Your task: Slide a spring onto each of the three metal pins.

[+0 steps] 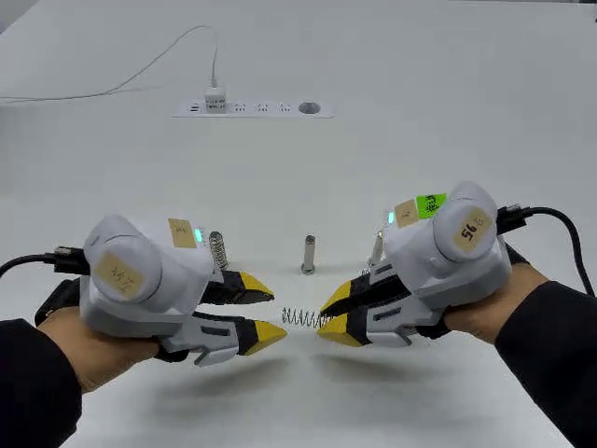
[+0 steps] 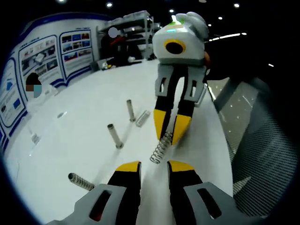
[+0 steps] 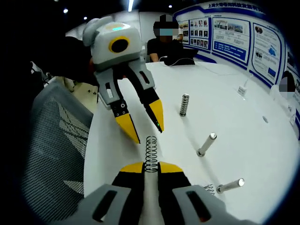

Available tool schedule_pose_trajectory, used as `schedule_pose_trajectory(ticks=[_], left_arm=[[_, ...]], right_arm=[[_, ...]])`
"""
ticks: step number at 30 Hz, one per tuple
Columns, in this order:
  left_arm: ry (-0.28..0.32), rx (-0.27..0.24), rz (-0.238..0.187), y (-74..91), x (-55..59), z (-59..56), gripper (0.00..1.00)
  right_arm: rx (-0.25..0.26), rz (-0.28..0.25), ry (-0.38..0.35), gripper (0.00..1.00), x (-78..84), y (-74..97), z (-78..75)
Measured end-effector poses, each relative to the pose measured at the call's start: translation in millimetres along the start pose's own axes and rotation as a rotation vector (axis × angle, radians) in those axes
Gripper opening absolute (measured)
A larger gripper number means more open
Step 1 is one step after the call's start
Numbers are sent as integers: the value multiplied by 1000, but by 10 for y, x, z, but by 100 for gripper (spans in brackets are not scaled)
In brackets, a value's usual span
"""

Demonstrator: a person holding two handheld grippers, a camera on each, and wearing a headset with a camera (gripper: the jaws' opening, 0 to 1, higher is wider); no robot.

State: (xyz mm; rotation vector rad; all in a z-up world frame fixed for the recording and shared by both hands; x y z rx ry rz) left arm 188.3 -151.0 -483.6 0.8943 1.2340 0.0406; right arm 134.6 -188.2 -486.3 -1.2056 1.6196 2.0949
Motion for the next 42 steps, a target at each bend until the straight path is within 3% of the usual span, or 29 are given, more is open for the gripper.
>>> schedule_pose_trajectory(ticks=[15, 30, 42], left_arm=[[-113, 45, 49, -126, 60, -139, 12], [-108, 42, 53, -161, 60, -157, 11], [-67, 45, 37, -202, 21, -171, 10]], right_arm=[[-41, 70, 37, 12, 13, -12, 103], [-30, 7, 21, 12, -185, 104, 117], [-10, -51, 31, 12, -345, 121, 128]])
Point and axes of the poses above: the centre of the closed fingertips' face, and the gripper's own axes: y roughly backward along the fingers, z roughly to its left, x roughly out of its underside, the point moved 3 cm from there along y, roughly backward along the fingers
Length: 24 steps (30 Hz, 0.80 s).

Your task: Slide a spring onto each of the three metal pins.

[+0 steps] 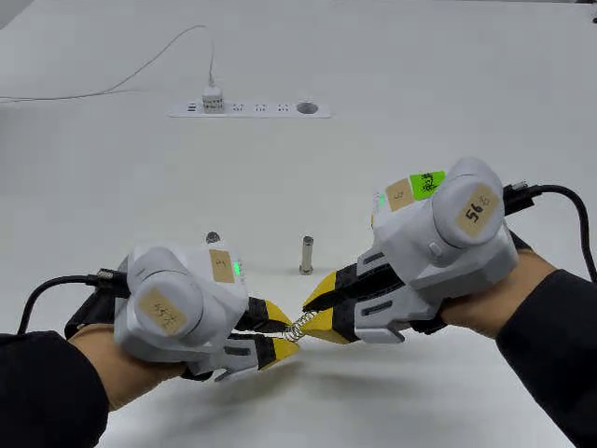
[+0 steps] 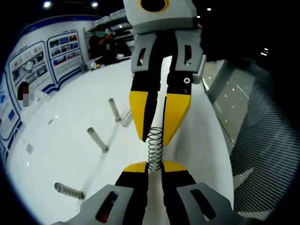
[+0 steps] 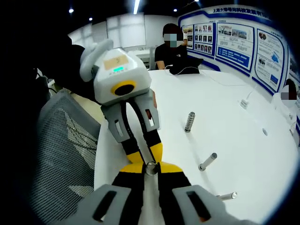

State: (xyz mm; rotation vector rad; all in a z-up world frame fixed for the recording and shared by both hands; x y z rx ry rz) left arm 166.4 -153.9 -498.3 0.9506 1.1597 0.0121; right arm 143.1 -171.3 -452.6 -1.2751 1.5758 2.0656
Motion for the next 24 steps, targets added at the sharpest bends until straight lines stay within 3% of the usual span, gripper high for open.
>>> schedule_pose_trajectory(ticks=[16, 24], left_arm=[[60, -1, -33, -13, -17, 7, 10], [86, -4, -71, 1, -68, -2, 10]], right_arm=[[16, -21, -3, 15, -39, -25, -6], [28, -42, -24, 15, -31, -16, -18]])
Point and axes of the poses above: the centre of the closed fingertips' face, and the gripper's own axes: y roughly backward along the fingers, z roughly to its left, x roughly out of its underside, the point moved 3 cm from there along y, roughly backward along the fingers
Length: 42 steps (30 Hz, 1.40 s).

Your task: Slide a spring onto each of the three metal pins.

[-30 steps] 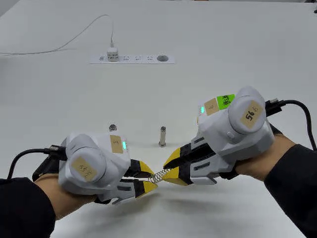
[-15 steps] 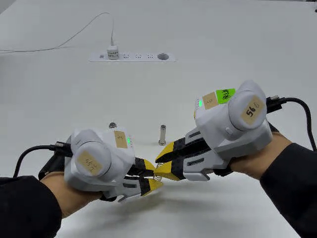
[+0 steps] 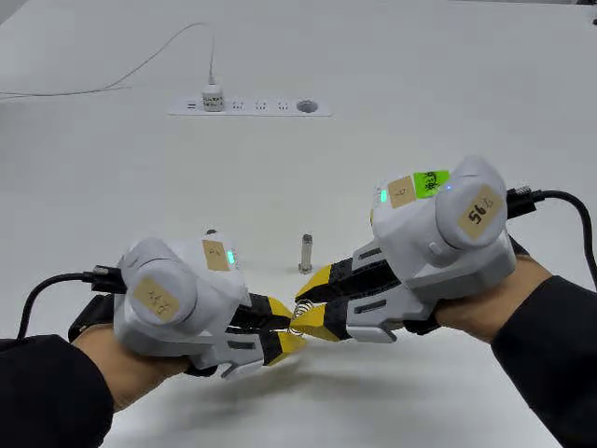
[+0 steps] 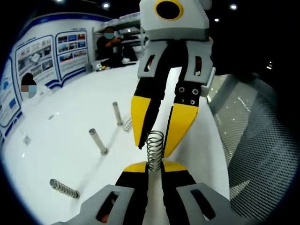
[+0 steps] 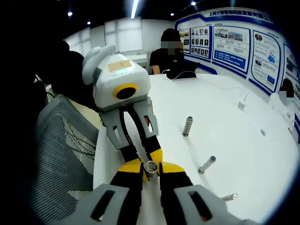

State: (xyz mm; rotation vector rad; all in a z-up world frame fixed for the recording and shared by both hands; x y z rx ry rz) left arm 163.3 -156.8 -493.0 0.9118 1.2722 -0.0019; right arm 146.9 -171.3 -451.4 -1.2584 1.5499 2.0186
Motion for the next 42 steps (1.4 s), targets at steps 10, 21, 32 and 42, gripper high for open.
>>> schedule_pose_trajectory(ticks=[10, 21, 32, 42], left_arm=[[43, -13, -33, 22, -19, 28, 10], [92, -21, -65, 28, -40, 38, 10], [83, -68, -85, 45, -49, 64, 11], [102, -106, -105, 134, -13, 86, 22]], right_arm=[[12, -43, -28, 13, -22, 18, -34], [29, -77, -49, 13, -46, 45, -67], [42, -90, -44, 12, -75, 41, -73], [65, -102, -53, 12, -105, 55, -119]])
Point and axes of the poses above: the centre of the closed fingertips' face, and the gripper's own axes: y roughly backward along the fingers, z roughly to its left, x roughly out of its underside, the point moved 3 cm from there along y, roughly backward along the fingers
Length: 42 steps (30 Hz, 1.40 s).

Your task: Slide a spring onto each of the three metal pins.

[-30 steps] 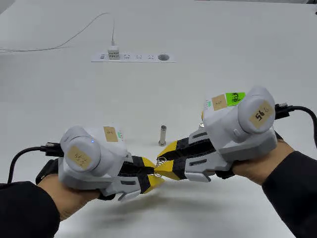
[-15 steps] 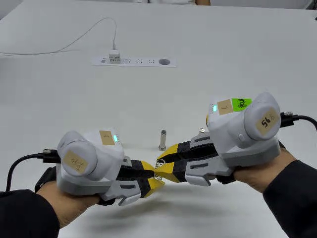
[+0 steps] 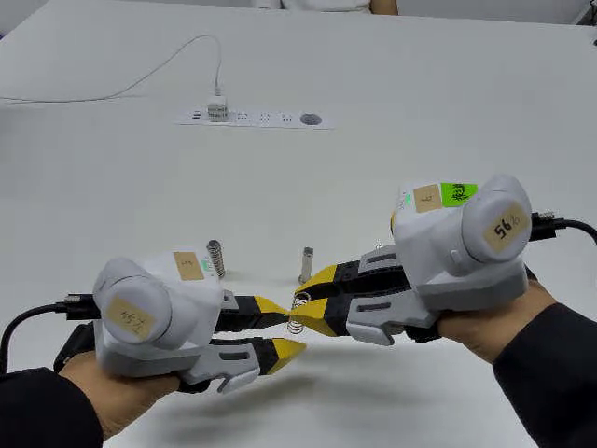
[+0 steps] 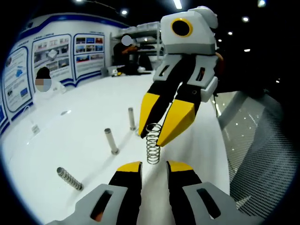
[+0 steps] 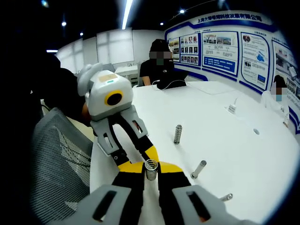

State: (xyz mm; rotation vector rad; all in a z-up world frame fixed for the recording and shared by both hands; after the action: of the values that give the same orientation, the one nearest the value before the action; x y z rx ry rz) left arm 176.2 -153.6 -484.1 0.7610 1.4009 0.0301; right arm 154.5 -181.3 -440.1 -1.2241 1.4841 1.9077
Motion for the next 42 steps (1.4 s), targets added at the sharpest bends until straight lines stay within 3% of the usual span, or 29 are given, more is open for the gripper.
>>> schedule_pose_trajectory(ticks=[9, 23, 33, 42], left_arm=[[50, -49, -17, 156, 69, 77, 38], [83, -102, -60, 376, 109, 108, 54], [111, -151, -69, 473, 149, 193, 64], [122, -164, -79, 480, 146, 189, 68]], right_arm=[[28, -19, -15, 12, -47, 53, -76], [98, -43, -16, 12, -115, 170, -263], [204, -82, -13, 12, -227, 237, -473], [293, -91, -19, 12, -302, 228, -668]])
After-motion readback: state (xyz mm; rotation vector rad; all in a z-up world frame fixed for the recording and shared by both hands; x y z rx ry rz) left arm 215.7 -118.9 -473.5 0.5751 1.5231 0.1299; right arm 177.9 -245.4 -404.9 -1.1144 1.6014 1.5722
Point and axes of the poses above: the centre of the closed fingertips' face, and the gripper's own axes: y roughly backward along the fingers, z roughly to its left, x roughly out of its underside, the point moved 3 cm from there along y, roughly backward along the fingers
